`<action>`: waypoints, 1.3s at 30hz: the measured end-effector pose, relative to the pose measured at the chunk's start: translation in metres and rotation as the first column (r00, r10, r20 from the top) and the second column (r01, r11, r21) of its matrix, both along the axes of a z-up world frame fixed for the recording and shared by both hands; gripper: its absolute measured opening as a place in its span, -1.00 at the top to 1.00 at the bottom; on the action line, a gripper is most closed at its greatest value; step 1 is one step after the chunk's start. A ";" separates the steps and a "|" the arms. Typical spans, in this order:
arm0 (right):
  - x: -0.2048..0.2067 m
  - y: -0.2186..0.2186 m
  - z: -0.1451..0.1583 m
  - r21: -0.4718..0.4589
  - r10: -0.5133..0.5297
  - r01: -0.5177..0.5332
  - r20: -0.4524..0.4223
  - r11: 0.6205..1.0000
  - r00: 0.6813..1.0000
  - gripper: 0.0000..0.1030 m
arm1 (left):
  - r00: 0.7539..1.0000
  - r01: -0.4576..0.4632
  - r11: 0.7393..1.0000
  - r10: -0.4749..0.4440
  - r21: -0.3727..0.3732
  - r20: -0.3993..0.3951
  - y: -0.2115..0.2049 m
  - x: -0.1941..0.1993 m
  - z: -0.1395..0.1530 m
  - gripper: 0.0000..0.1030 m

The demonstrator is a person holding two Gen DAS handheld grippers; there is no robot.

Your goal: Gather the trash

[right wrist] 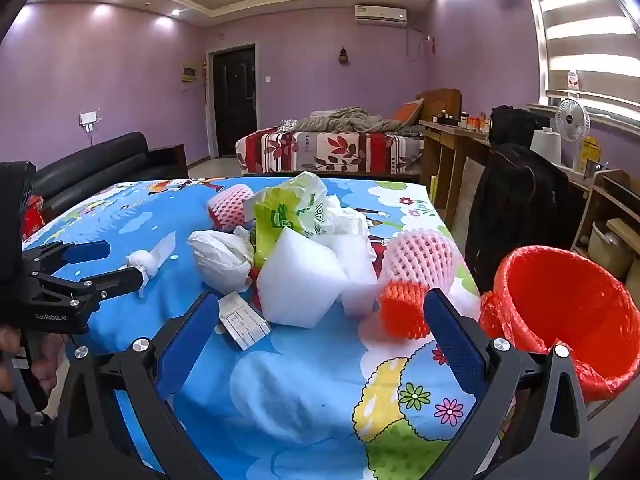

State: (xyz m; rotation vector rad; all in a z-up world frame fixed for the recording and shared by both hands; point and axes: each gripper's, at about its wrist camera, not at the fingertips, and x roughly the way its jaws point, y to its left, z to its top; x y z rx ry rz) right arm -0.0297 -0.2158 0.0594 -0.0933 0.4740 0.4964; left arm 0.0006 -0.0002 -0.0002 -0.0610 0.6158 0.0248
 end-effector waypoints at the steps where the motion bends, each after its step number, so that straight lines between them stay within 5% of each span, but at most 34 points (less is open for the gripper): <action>1: 0.000 0.000 0.000 -0.001 0.000 0.000 0.000 1.000 1.000 -0.87 | 1.000 0.001 1.000 -0.001 0.001 0.000 0.000 0.000 0.000 -0.90; 39: 0.001 -0.002 -0.002 0.007 0.001 -0.001 -0.014 1.000 1.000 -0.87 | 1.000 0.003 1.000 -0.003 0.010 0.015 -0.001 0.000 0.000 -0.90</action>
